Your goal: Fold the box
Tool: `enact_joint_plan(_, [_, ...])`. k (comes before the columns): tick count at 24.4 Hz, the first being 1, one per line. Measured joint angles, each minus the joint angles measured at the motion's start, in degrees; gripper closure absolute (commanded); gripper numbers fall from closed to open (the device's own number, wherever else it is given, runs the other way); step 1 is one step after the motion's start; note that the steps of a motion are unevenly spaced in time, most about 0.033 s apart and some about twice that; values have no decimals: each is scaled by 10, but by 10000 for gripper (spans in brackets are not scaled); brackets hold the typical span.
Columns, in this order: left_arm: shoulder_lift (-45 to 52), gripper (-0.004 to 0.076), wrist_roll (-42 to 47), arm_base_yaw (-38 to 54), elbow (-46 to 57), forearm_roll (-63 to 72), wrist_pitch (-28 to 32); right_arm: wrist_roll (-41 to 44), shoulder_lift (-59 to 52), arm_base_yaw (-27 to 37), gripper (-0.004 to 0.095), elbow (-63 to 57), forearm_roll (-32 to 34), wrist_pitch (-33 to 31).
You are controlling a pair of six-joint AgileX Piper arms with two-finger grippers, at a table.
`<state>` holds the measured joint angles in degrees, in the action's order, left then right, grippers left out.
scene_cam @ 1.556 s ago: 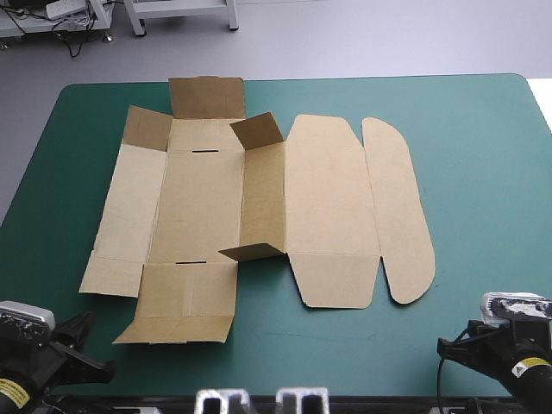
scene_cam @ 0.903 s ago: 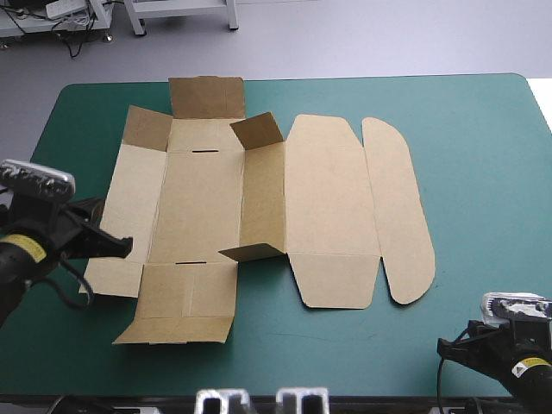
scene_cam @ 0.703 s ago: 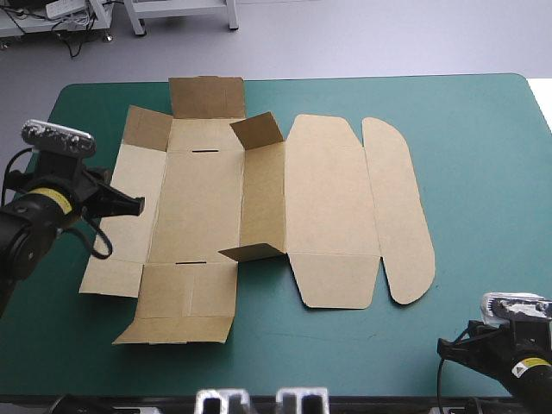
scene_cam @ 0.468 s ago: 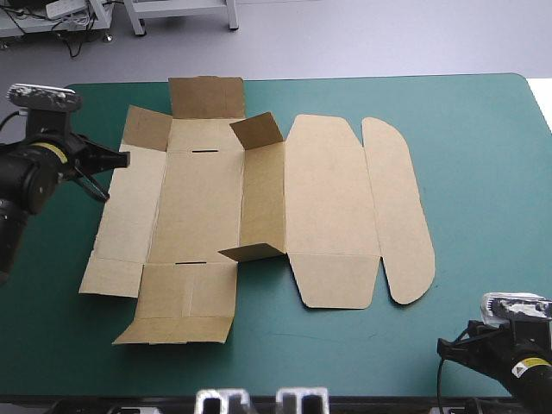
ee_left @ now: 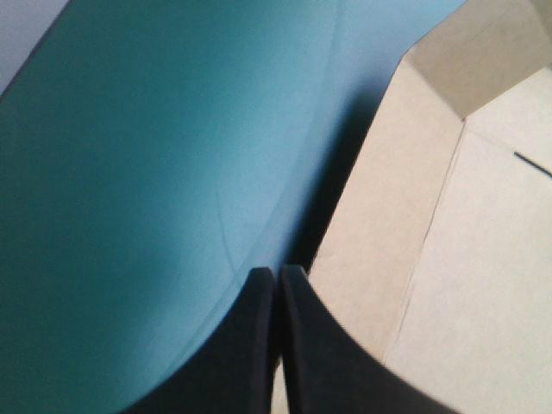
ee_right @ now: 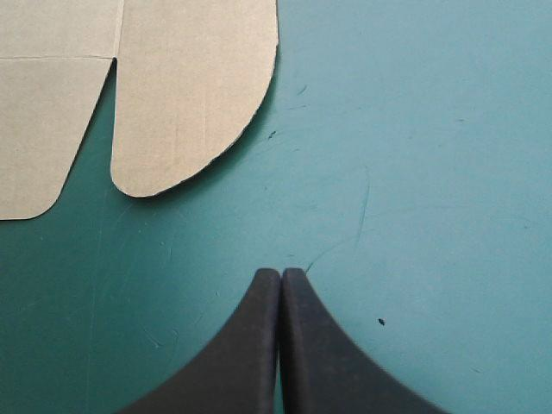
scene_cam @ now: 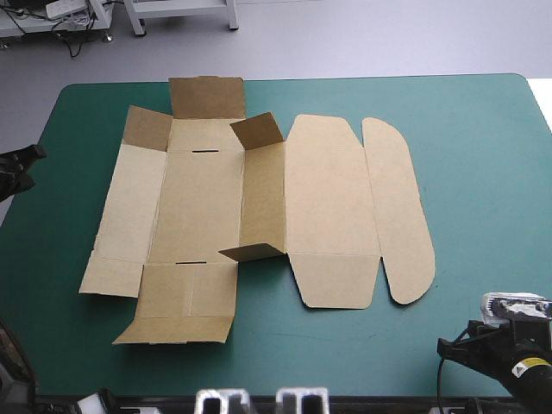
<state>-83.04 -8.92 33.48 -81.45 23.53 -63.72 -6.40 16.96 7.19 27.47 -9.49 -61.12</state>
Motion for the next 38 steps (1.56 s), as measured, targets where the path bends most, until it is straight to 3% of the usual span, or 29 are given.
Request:
enact_joint_plan(6, [-35, 700, -51, 31, 0, -1, -53, 0, 0, 0, 928, 0, 0, 0])
enact_joint_plan(9, [-40, 618, -58, 31, -1, -3, -58, 0, 0, 0, 928, 0, 0, 0])
enact_joint_plan(12, [-41, 436, -80, 31, -1, -8, -59, 0, 0, 0, 928, 0, 0, 2])
enact_joint_plan(13, [-41, 280, -89, 31, -1, -7, -59, 0, 0, 0, 928, 0, 0, 2])
enact_joint_plan(15, [-42, 129, -112, 31, -1, 10, -59, 0, 0, 0, 928, 0, 0, 2])
enact_joint_plan(22, [-86, 199, -122, 31, 61, 79, -54, 0, 0, 0, 928, 0, 0, 3])
enact_joint_plan(27, [-141, 229, -235, 26, 101, 170, -50, 0, 0, 0, 928, 0, 0, 4])
enact_joint_plan(31, [-169, 229, -284, -5, 101, 175, -50, 0, 0, 0, 928, 0, 0, 4])
enact_joint_plan(38, [-199, 229, -296, -49, 101, 148, -50, 2, 0, 0, 928, 0, 0, 4])
